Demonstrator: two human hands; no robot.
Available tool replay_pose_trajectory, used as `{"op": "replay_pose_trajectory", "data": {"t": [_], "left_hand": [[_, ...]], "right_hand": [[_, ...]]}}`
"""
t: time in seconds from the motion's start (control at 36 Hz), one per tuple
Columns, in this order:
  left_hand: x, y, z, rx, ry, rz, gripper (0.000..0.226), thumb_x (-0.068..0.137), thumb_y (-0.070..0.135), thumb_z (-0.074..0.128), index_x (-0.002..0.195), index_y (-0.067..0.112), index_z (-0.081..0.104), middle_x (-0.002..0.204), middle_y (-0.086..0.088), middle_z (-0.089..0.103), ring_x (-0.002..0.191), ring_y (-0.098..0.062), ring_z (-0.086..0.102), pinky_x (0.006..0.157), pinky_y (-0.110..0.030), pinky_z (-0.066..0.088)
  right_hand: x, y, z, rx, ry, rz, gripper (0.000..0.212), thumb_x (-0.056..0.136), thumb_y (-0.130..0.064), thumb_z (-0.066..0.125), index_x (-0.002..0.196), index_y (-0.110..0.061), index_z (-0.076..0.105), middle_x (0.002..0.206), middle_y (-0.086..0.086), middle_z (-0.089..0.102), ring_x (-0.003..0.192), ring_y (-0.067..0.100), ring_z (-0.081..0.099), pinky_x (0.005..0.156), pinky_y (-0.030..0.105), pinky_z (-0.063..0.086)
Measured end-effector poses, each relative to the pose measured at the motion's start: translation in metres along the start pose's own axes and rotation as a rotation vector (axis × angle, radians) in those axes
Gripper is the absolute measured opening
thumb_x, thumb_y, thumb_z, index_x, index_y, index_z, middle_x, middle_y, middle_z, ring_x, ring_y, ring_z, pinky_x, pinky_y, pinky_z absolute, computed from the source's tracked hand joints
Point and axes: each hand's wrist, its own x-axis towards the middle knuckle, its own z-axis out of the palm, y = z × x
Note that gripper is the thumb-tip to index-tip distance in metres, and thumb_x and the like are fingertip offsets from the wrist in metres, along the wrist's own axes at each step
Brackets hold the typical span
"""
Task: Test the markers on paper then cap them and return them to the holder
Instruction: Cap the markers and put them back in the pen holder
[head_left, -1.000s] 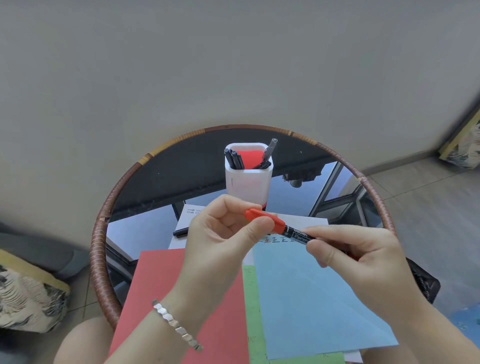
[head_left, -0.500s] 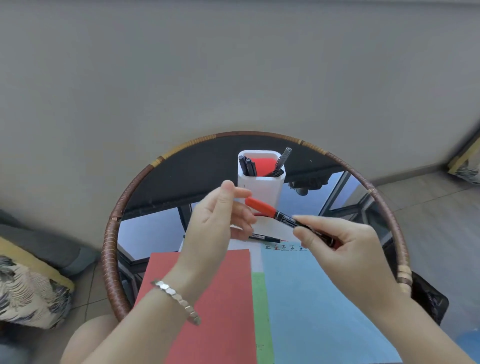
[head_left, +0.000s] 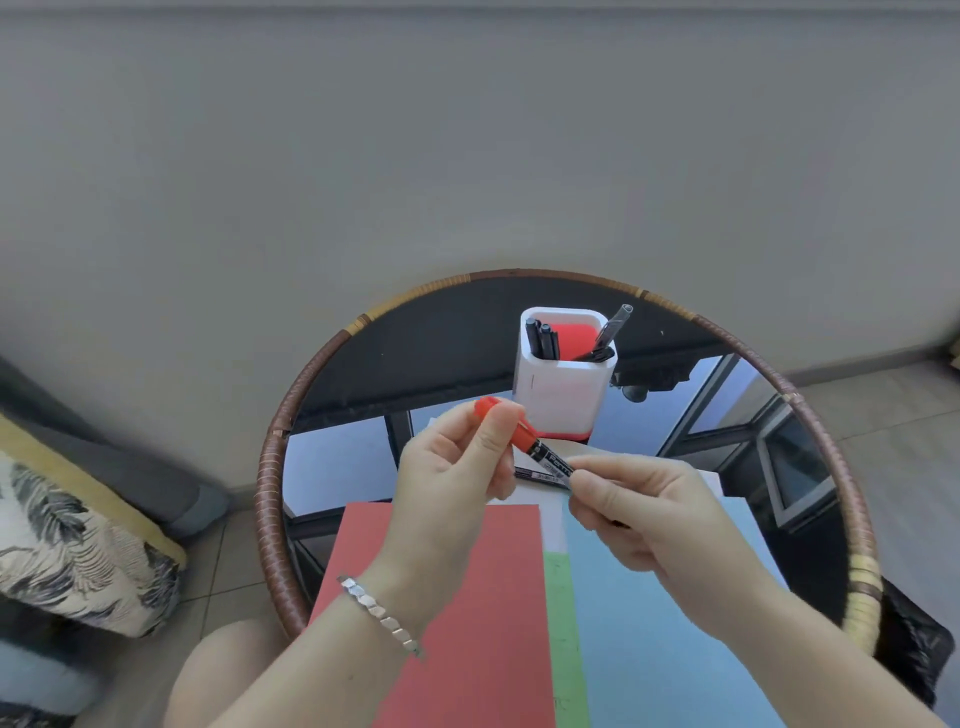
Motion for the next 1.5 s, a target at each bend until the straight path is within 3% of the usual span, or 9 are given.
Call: {"op": "replay_pose_trajectory", "data": {"t": [0.14,0.25,0.36,0.53,0.67,0.97,1.11,1.25,1.5], "left_hand": [[0.002,0.005,-0.021,-0.001,0.212,0.072,0.026,0.066,0.052,0.058,0.072,0.03,0.07,0.066,0.013,0.063,0.064,0.0,0.055,0.058,-0.016,0.048],[0.004,0.018,-0.033,-0.088,0.359,0.214,0.02,0.07,0.046,0.058,0.075,0.03,0.069,0.069,0.013,0.066,0.068,0.0,0.06,0.058,-0.015,0.049],[0.005,0.039,-0.031,-0.068,0.374,0.402,0.017,0.075,0.047,0.059,0.078,0.032,0.067,0.073,0.013,0.066,0.076,-0.005,0.062,0.063,-0.017,0.051],[0.037,0.071,-0.002,0.047,0.311,0.622,0.007,0.083,0.028,0.06,0.087,0.023,0.061,0.081,0.002,0.064,0.077,-0.007,0.064,0.063,-0.022,0.052],[0.082,0.059,0.021,0.326,0.175,0.537,0.005,0.086,0.015,0.062,0.09,0.013,0.062,0.083,-0.001,0.066,0.079,-0.012,0.066,0.074,-0.029,0.055],[0.107,0.014,0.016,0.753,0.018,0.337,0.02,0.084,0.024,0.063,0.102,0.017,0.065,0.087,0.009,0.064,0.079,0.009,0.056,0.065,0.002,0.041],[0.072,-0.004,-0.024,0.966,0.048,0.309,0.024,0.084,0.026,0.062,0.107,0.02,0.061,0.095,0.009,0.065,0.091,-0.006,0.058,0.076,-0.014,0.041],[0.039,-0.035,-0.062,1.284,-0.014,0.146,0.028,0.084,0.024,0.063,0.109,0.013,0.063,0.11,0.0,0.062,0.106,-0.021,0.048,0.088,-0.032,0.038],[0.028,-0.043,-0.067,1.3,-0.023,0.147,0.01,0.085,0.021,0.061,0.094,0.016,0.062,0.093,0.005,0.053,0.096,-0.018,0.046,0.079,-0.03,0.036]], "right_hand": [[0.028,0.013,-0.002,-0.466,0.084,-0.228,0.022,0.085,-0.04,0.047,0.089,-0.034,0.068,0.077,-0.015,0.069,0.07,-0.005,0.058,0.066,0.008,0.042],[0.055,0.037,-0.008,-1.077,0.135,-0.265,0.026,0.094,-0.023,0.047,0.116,-0.021,0.06,0.11,-0.003,0.061,0.107,0.014,0.051,0.086,0.025,0.04],[0.069,0.052,-0.006,-1.258,0.035,-0.203,0.034,0.091,-0.018,0.049,0.125,-0.022,0.052,0.121,0.0,0.052,0.116,0.018,0.045,0.087,0.028,0.039],[0.068,0.051,-0.009,-1.285,0.071,-0.267,0.036,0.094,-0.011,0.039,0.127,-0.018,0.05,0.118,0.006,0.052,0.113,0.025,0.045,0.088,0.035,0.04],[0.039,0.043,-0.028,-1.193,0.183,-0.3,0.035,0.095,-0.011,0.038,0.127,-0.02,0.049,0.102,-0.001,0.046,0.092,0.022,0.053,0.076,0.027,0.041],[-0.002,0.029,-0.056,-1.079,0.27,-0.27,0.027,0.093,-0.015,0.045,0.115,-0.019,0.059,0.087,-0.016,0.046,0.076,0.001,0.049,0.07,0.012,0.036],[-0.006,0.029,-0.054,-1.014,0.282,-0.296,0.023,0.089,-0.011,0.052,0.107,-0.018,0.064,0.086,-0.013,0.052,0.081,0.007,0.051,0.069,0.011,0.038],[-0.007,0.035,-0.049,-0.952,0.261,-0.303,0.022,0.087,-0.005,0.054,0.102,-0.015,0.066,0.087,-0.016,0.054,0.086,-0.01,0.048,0.068,0.001,0.034],[-0.007,0.04,-0.044,-0.937,0.266,-0.304,0.021,0.085,-0.005,0.057,0.099,-0.017,0.067,0.09,-0.007,0.061,0.088,-0.007,0.047,0.07,0.001,0.034]]}}
